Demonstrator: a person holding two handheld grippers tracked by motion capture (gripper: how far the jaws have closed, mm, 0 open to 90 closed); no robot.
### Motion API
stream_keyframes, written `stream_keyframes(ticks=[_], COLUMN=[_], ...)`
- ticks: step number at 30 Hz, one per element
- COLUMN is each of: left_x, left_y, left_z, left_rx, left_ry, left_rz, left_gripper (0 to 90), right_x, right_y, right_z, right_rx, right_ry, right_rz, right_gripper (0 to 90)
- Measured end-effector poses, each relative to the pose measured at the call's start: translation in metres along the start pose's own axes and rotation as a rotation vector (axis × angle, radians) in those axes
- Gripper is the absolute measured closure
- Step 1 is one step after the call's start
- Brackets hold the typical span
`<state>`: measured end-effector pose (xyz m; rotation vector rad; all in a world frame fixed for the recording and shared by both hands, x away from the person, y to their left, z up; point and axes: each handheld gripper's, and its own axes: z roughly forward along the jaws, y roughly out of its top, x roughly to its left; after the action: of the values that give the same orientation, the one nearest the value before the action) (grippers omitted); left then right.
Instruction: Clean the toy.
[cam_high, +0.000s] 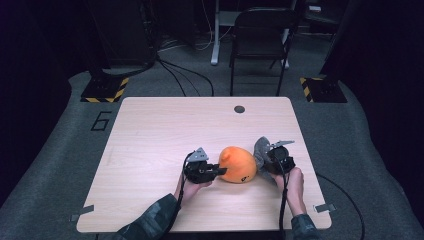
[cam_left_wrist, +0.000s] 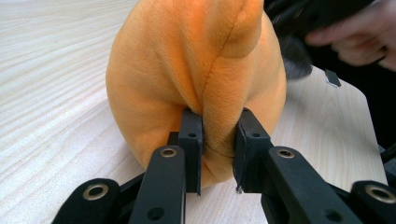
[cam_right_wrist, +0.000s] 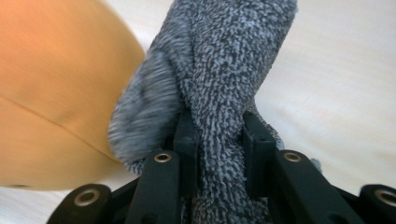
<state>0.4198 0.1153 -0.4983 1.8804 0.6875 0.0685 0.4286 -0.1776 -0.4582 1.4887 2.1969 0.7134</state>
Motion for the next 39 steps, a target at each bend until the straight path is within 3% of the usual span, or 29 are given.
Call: stream_keyframes(ticks=[4,7,10,13,15,22,25,28,29,30,32,36,39], left_x=[0.001,0.000,0.001,0.002,0.003,0.002,0.004,0.011,0.014,0.018,0.023,0.030,0.031], left_y=[0.000,0.000,0.000,0.000,0.000,0.000,0.001,0.002,0.002,0.002,0.002,-0.002,-0.005], left_z=[0.000,0.000,0.000,0.001,0.001,0.001,0.000,-0.004,-0.007,-0.010,-0.014,-0.016,-0.010], left_rx=[0.001,0.002,0.001,0.012,0.011,0.013,0.012,0.003,-0.006,0.002,-0.004,0.007,0.049], left_ry=[0.001,0.003,0.003,0.008,0.003,-0.008,-0.016,-0.065,-0.047,-0.072,-0.055,-0.048,-0.040], left_rz=[0.000,0.002,-0.003,-0.008,-0.006,-0.006,0.004,0.001,-0.002,0.002,0.023,0.054,0.084], left_gripper=[75.7,75.6,75.3,74.3,73.6,69.0,58.7,43.1,38.1,33.5,23.7,19.0,15.5], right_x=[0.012,0.029,0.047,0.057,0.056,0.056,0.056,0.056,0.055,0.053,0.053,0.052,0.049], right_y=[0.015,0.024,0.026,0.021,0.018,0.013,0.012,0.011,0.011,0.011,0.012,0.012,0.012], right_z=[-0.041,-0.065,-0.060,-0.033,-0.022,-0.021,-0.021,-0.021,-0.021,-0.021,-0.021,-0.020,-0.019], right_rx=[-0.154,-0.254,-0.216,-0.132,-0.120,-0.122,-0.125,-0.117,-0.117,-0.119,-0.116,-0.117,-0.115], right_ry=[0.009,0.080,0.119,0.080,0.078,0.070,0.065,0.060,0.063,0.072,0.076,0.074,0.080], right_rz=[-0.004,-0.056,-0.105,-0.128,-0.114,-0.121,-0.129,-0.124,-0.123,-0.128,-0.121,-0.118,-0.121], right_gripper=[71.8,71.9,72.1,73.7,74.1,74.7,74.8,74.8,74.7,74.7,74.8,74.7,74.7])
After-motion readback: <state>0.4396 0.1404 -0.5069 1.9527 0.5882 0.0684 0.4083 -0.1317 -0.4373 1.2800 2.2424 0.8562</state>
